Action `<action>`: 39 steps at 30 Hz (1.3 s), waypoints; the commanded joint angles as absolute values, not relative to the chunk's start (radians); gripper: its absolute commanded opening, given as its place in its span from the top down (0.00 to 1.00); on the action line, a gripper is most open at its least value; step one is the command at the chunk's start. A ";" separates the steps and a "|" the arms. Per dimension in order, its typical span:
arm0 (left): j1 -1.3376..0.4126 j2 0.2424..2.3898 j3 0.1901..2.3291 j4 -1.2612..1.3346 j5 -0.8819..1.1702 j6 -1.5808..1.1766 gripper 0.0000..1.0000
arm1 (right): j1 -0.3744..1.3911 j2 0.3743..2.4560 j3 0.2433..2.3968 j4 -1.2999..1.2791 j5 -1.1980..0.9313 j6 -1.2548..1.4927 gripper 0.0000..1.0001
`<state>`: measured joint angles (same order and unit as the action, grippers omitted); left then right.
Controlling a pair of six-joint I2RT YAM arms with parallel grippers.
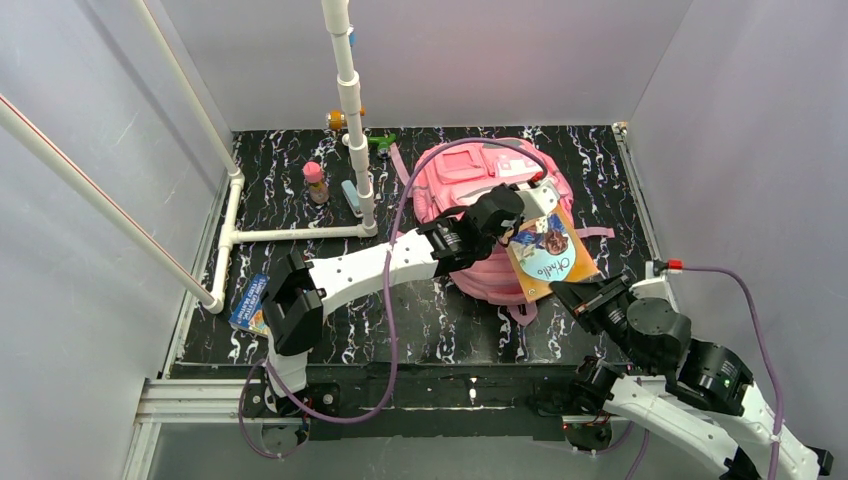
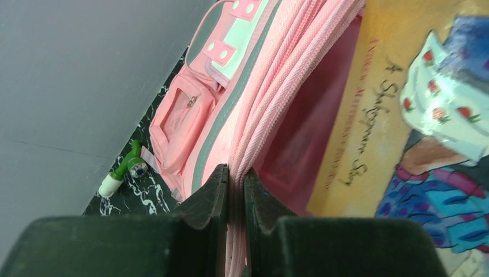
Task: Pack the student bag
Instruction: Place the book in the student bag.
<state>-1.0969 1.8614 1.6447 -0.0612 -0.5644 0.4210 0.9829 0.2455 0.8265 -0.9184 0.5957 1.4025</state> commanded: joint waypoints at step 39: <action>-1.080 1.478 1.455 0.041 -0.219 0.330 1.00 | 0.647 0.754 0.451 0.004 0.351 1.529 0.99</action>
